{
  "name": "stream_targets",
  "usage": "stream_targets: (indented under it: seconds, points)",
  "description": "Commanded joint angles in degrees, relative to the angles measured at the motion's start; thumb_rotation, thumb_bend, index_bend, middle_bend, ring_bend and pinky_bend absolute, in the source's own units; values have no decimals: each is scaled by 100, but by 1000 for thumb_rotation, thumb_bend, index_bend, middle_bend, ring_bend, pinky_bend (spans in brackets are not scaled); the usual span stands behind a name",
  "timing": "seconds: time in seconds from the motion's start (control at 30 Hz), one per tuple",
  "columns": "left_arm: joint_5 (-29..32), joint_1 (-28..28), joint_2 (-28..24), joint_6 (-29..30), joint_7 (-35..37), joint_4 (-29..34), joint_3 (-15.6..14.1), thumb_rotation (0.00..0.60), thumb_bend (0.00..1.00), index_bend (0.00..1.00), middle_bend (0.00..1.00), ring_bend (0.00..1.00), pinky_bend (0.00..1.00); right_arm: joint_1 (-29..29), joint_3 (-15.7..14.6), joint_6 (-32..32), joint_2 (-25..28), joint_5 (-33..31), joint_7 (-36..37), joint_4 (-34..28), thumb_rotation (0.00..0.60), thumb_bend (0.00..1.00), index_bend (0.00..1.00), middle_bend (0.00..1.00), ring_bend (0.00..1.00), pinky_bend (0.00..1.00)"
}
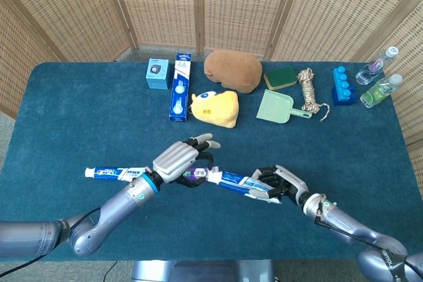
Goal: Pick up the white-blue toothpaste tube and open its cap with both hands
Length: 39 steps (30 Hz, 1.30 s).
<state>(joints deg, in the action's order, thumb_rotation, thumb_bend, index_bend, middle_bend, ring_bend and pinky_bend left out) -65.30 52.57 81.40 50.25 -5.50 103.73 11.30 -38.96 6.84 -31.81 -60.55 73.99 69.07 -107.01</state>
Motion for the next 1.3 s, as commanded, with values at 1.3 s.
stream_targets:
  seconds: [1.3]
  points:
    - [505,224,-42,-303,-172,17,108,600,299,322,53,0,167,375,730,340,30,-812,-974,-340,600,511,960,785,746,708]
